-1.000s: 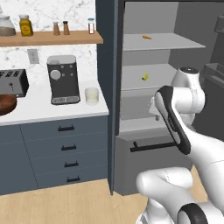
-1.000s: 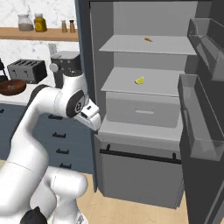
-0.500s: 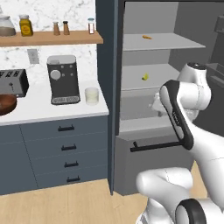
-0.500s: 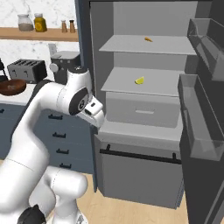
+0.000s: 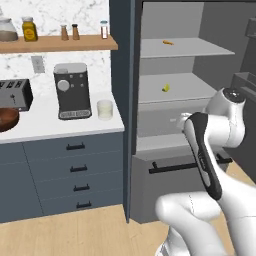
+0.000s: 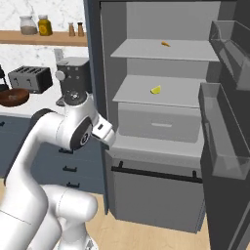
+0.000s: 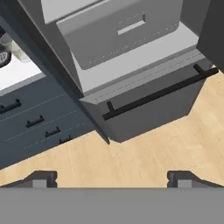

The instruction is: Grab a lemon wedge from the fridge and one ice cube from the ice bowl, and put them in the glass of lemonade.

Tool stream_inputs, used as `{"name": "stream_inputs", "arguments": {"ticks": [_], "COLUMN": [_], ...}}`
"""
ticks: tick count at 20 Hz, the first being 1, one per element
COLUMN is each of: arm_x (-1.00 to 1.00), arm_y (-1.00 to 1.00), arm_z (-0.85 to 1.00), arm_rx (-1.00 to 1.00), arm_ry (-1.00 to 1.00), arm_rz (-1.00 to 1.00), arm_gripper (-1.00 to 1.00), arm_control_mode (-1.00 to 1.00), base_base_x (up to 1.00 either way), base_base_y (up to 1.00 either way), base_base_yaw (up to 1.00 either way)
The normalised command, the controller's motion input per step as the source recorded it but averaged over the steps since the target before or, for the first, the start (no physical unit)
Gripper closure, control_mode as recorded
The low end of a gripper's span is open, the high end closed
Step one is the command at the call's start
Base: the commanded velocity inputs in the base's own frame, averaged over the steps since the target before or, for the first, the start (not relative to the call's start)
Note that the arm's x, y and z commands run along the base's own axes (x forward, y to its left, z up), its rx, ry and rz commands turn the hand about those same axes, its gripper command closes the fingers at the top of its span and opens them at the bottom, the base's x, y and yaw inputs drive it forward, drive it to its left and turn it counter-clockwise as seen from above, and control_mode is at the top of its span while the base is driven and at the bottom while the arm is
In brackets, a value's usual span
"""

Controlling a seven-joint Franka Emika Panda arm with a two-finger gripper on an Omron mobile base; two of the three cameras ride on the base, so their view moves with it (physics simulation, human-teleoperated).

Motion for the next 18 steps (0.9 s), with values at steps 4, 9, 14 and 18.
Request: {"name": "stream_inputs", "arguments": {"ticks": [4,9,14,18], "arm_x": [0.00,0.00,0.00,0.00], "arm_y": [0.00,0.00,0.00,0.00], "arm_z": [0.00,0.00,0.00,0.00], "arm_rx": [0.00,0.00,0.00,0.00], "arm_ry": [0.00,0.00,0.00,0.00], "arm_rz": [0.00,0.00,0.00,0.00], "arm_gripper": [-1.00,-1.00,-1.00,-1.00], "arm_control_mode": [1.00,1.00,1.00,1.00], "base_base_x": [-0.08,0.07,0.67,0.74], "base_base_y": [-0.89,-0.42,0.00,0.00], "base_base_yaw": [0.00,0.01,0.00,0.00]}}
